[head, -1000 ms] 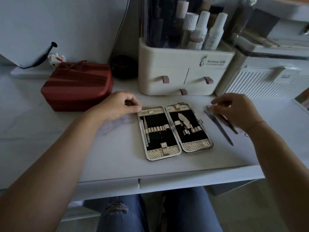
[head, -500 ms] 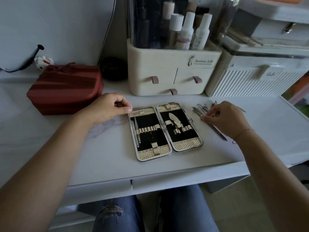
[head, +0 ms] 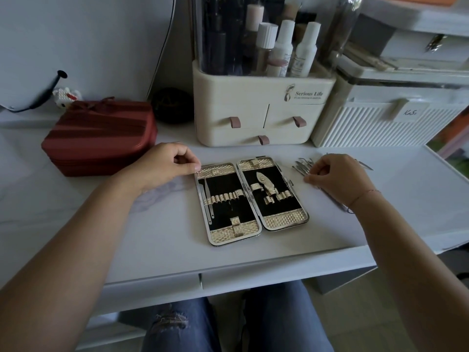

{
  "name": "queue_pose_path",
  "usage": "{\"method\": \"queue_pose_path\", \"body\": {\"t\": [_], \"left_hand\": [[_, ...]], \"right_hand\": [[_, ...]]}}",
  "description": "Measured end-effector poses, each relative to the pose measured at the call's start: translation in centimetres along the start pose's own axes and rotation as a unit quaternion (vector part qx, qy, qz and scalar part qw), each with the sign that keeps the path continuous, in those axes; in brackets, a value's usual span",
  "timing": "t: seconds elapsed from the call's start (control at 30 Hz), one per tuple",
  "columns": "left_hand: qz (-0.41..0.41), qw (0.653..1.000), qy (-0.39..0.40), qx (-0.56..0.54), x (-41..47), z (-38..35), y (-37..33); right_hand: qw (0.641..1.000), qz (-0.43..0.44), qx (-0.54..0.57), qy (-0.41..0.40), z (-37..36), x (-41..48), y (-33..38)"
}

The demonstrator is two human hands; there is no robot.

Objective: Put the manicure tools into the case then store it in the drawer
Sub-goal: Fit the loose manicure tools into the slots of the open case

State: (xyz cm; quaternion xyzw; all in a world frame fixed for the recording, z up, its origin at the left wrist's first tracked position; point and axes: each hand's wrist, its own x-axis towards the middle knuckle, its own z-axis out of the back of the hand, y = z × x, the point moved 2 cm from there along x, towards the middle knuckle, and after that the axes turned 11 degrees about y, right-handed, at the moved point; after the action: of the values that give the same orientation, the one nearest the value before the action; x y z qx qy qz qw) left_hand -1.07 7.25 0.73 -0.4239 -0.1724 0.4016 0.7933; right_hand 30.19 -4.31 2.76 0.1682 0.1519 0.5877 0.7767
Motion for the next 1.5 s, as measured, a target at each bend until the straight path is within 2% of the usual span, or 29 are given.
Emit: {"method": "queue_pose_path", "body": {"t": [0.13, 0.3, 0.47, 0.53, 0.6, 0.7, 0.83, 0.97, 1.2, 1.5], "left_hand": [[0.004, 1.0, -0.004, -0.001, 0.0, -0.1, -0.1], [0.008, 1.0, -0.001, 0.003, 0.0, 0.0, -0.1], [0.011, 1.0, -0.003, 0.004, 0.0, 0.0, 0.0], [0.012, 1.0, -0.002, 0.002, -0.1, 0.0, 0.0], [0.012, 1.0, -0.002, 0.005, 0.0, -0.1, -0.1], [0.005, 1.0, 0.003, 0.013, 0.0, -0.1, -0.1], [-0.016, 0.999, 0.02, 0.029, 0.0, -0.2, -0.2], [-0.038, 0.999, 0.019, 0.023, 0.0, -0.2, -0.2], [-0.033, 0.999, 0.018, 0.024, 0.1, -0.2, -0.1], [-0.03, 0.999, 0.017, 0.019, 0.1, -0.2, -0.2]], "right_hand": [[0.999, -0.001, -0.044, -0.005, -0.1, -0.1, 0.6], [0.989, -0.005, -0.139, 0.042, 0.1, 0.5, 1.1], [0.99, 0.034, -0.123, 0.056, -0.2, 0.3, 1.7], [0.996, 0.038, -0.063, 0.048, 0.2, 0.0, 1.8], [0.995, 0.037, 0.077, 0.06, 0.4, -0.1, 1.7], [0.945, 0.051, 0.298, 0.122, -0.1, 0.1, 2.0], [0.905, 0.076, 0.368, 0.2, -0.6, 0.7, 2.6], [0.91, 0.096, 0.337, 0.222, -0.7, 1.8, 3.2], [0.94, 0.149, 0.232, 0.199, -1.2, 2.7, 3.1], [0.934, 0.129, 0.271, 0.193, -1.4, 2.8, 2.8]]}}
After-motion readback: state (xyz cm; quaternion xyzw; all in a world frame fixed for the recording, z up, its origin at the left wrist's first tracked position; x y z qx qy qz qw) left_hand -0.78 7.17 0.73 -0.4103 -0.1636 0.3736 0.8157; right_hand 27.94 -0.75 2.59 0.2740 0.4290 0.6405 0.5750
